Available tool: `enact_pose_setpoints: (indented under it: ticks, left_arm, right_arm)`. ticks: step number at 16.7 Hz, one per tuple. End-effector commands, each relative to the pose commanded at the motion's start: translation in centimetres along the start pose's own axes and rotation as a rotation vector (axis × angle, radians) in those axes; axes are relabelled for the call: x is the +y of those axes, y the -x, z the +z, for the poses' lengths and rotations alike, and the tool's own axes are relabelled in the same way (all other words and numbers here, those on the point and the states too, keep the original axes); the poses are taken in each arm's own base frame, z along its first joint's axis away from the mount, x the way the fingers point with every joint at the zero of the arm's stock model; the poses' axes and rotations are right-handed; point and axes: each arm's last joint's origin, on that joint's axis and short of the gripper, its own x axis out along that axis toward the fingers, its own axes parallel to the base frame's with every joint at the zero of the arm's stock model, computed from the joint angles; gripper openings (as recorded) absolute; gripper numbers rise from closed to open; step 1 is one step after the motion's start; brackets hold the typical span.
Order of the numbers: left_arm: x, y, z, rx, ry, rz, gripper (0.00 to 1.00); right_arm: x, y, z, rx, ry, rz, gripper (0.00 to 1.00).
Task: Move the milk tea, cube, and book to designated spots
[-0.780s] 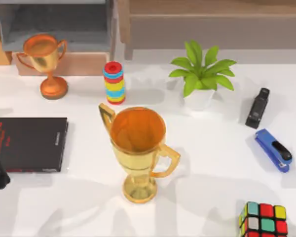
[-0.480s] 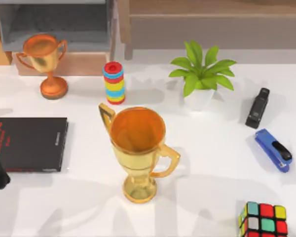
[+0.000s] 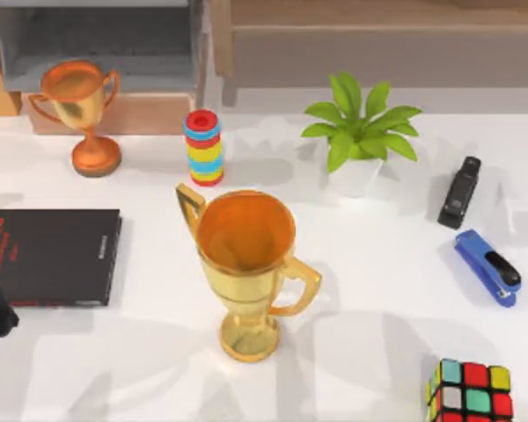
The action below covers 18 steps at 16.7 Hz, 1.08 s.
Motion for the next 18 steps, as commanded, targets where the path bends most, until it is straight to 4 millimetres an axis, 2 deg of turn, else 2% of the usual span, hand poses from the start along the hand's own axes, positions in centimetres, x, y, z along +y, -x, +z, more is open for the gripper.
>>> enact_pose_setpoints:
  ticks: [2, 5, 8, 11, 14, 18]
  left_arm:
    - [0.0, 0.0, 0.0, 0.0, 0.0, 0.0, 1.0]
    - [0.0, 0.0, 0.0, 0.0, 0.0, 0.0, 1.0]
    - [0.0, 0.0, 0.0, 0.0, 0.0, 0.0, 1.0]
    - [0.0, 0.0, 0.0, 0.0, 0.0, 0.0, 1.0]
    - [0.0, 0.0, 0.0, 0.0, 0.0, 0.0, 1.0]
    - [0.0, 0.0, 0.0, 0.0, 0.0, 0.0, 1.0]
  right_arm:
    - [-0.5, -3.6, 0.8, 0.029, 0.003, -0.002, 1.0]
    - [-1.4, -9.4, 0.7, 0.056, 0.006, -0.007, 1.0]
    - [-2.4, -14.5, -0.3, 0.054, 0.007, -0.012, 1.0]
    - [-3.4, -18.6, -1.9, 0.041, 0.003, -0.016, 1.0]
    - [-4.1, -21.1, -3.1, 0.022, 0.0, -0.019, 1.0]
    - [-4.3, -21.6, -3.3, 0.014, -0.001, -0.019, 1.0]
